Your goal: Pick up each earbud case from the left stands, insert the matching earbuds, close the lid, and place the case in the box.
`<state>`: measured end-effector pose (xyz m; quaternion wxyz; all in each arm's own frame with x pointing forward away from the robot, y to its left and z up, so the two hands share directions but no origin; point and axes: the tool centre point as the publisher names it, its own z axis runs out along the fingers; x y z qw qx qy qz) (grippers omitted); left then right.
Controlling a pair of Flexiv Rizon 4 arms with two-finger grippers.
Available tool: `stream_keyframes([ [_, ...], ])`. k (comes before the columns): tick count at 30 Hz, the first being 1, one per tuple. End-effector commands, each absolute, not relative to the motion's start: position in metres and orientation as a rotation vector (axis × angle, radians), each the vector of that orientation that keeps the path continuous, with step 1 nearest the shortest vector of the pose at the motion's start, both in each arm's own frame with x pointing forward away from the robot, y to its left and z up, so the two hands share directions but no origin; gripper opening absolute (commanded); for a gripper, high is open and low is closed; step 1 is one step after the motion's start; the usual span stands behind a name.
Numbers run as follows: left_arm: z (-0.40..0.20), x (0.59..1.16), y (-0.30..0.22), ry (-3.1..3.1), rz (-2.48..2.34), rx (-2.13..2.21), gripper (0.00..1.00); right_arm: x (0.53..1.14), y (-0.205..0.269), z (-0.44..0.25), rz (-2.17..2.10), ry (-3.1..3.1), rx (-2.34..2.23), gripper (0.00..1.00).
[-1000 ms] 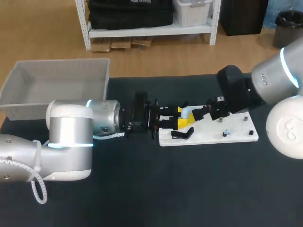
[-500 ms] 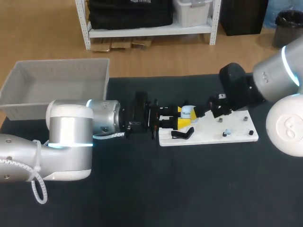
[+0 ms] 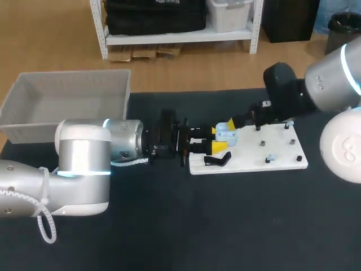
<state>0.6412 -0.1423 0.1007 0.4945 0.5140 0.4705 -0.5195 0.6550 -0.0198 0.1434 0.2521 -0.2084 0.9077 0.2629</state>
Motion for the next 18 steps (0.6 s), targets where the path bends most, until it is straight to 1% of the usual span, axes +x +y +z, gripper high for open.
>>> stream_keyframes([
  [1,0.1,0.642,-0.142,1.138,-1.261,1.246,0.0,0.656,-0.038,0.156,0.609,2.48,-0.563,1.0],
  [10,0.097,0.638,-0.139,1.114,-1.248,1.253,0.0,0.691,-0.089,0.16,0.328,2.521,-0.549,1.0],
  [18,0.097,0.638,-0.138,1.099,-1.246,1.255,0.0,0.713,-0.113,0.139,0.146,2.627,-0.584,1.0],
])
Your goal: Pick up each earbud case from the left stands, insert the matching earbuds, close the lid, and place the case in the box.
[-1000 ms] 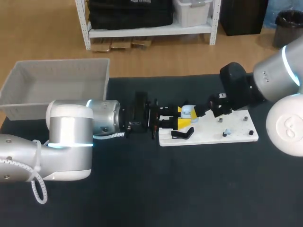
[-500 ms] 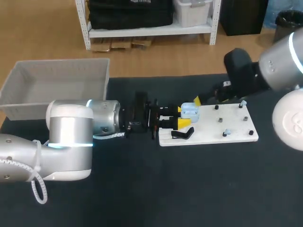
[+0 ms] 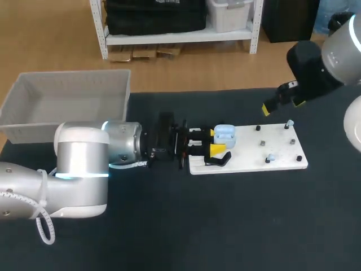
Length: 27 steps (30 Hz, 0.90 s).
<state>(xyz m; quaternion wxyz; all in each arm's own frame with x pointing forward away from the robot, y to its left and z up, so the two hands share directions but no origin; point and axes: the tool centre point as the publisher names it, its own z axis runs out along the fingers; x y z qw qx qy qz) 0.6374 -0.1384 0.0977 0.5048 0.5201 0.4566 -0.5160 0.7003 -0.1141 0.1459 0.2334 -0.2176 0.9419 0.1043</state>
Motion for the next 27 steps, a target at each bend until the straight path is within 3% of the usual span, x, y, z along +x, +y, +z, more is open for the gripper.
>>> stream_keyframes([
  [1,0.097,0.638,-0.138,1.099,-1.246,1.255,0.0,0.715,-0.115,0.136,0.135,2.639,-0.591,1.0],
  [9,0.097,0.638,-0.138,1.099,-1.246,1.255,0.0,0.735,-0.14,0.106,0.118,2.752,-0.644,0.99],
  [10,0.097,0.638,-0.138,1.099,-1.246,1.255,0.0,0.737,-0.142,0.103,0.116,2.756,-0.646,0.93],
  [15,0.097,0.638,-0.138,1.099,-1.246,1.255,0.0,0.745,-0.148,0.091,0.112,2.791,-0.679,0.85],
  [17,0.097,0.638,-0.138,1.099,-1.246,1.255,0.0,0.75,-0.151,0.085,0.103,2.803,-0.685,0.76],
  [27,0.097,0.638,-0.138,1.099,-1.246,1.255,0.0,0.76,-0.162,0.059,0.084,2.85,-0.709,0.55],
])
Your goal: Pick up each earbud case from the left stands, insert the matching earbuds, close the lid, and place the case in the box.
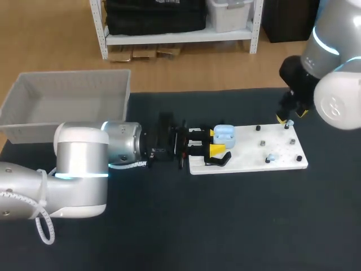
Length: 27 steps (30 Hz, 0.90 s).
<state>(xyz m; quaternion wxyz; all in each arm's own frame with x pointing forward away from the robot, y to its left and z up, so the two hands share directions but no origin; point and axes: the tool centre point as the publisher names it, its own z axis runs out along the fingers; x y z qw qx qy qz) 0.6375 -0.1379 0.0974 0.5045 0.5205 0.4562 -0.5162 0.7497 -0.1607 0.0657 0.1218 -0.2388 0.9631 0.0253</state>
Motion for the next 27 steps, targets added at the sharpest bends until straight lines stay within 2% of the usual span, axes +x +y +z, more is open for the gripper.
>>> stream_keyframes([
  [1,0.097,0.638,-0.138,1.099,-1.246,1.255,0.0,0.76,-0.164,0.056,0.084,2.853,-0.708,0.55],
  [3,0.097,0.638,-0.138,1.099,-1.246,1.255,0.0,0.76,-0.166,0.052,0.071,2.858,-0.716,0.49],
  [5,0.097,0.638,-0.138,1.099,-1.246,1.255,0.0,0.761,-0.168,0.048,0.056,2.859,-0.723,0.47],
  [16,0.097,0.638,-0.138,1.099,-1.246,1.255,0.0,0.763,-0.179,0.04,0.047,2.847,-0.72,0.49],
  [27,0.097,0.638,-0.138,1.099,-1.246,1.255,0.0,0.767,-0.182,0.032,0.053,2.856,-0.72,0.46],
])
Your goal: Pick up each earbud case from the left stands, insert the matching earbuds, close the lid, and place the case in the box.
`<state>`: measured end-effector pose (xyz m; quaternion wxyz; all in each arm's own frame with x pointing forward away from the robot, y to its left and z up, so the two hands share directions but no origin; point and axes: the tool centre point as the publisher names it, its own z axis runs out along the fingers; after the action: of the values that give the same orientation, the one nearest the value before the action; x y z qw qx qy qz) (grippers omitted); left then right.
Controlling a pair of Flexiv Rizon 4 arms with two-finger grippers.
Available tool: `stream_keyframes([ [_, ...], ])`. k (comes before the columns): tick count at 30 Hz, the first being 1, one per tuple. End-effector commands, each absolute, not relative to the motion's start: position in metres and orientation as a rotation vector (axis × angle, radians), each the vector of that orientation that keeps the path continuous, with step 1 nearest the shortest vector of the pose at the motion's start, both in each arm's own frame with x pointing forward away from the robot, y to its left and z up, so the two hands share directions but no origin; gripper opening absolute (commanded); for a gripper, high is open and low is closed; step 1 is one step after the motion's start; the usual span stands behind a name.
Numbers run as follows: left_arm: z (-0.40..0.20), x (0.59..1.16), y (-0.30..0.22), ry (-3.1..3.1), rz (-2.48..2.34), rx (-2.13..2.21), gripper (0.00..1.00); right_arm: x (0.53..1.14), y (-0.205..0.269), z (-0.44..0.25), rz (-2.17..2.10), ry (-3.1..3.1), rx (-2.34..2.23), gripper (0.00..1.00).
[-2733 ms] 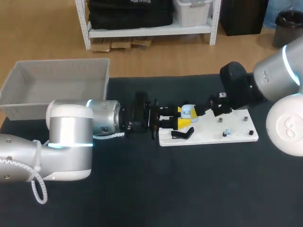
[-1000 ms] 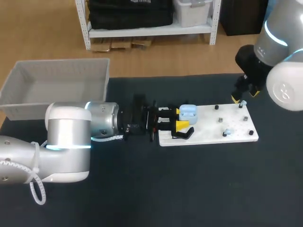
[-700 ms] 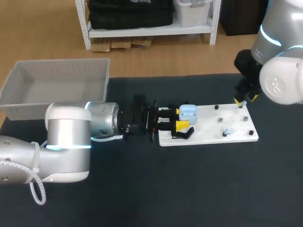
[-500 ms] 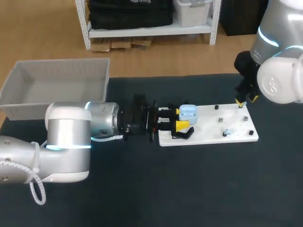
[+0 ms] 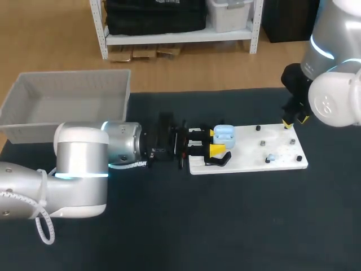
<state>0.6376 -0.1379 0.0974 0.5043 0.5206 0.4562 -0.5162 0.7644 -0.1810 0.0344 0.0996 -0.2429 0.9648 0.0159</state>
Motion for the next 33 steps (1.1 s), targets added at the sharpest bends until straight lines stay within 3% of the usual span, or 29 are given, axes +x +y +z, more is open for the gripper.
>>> stream_keyframes([
  [1,0.0967,0.6376,-0.1376,1.099,-1.246,1.255,0.0,0.7674,-0.1817,0.0315,0.054,2.857,-0.719,0.46],
  [24,0.0967,0.6376,-0.1376,1.099,-1.246,1.255,0.0,0.7695,-0.1805,0.0269,0.06,2.857,-0.743,0.39],
  [33,0.0967,0.6376,-0.1376,1.099,-1.246,1.255,0.0,0.77,-0.1803,0.0264,0.057,2.86,-0.746,0.3],
])
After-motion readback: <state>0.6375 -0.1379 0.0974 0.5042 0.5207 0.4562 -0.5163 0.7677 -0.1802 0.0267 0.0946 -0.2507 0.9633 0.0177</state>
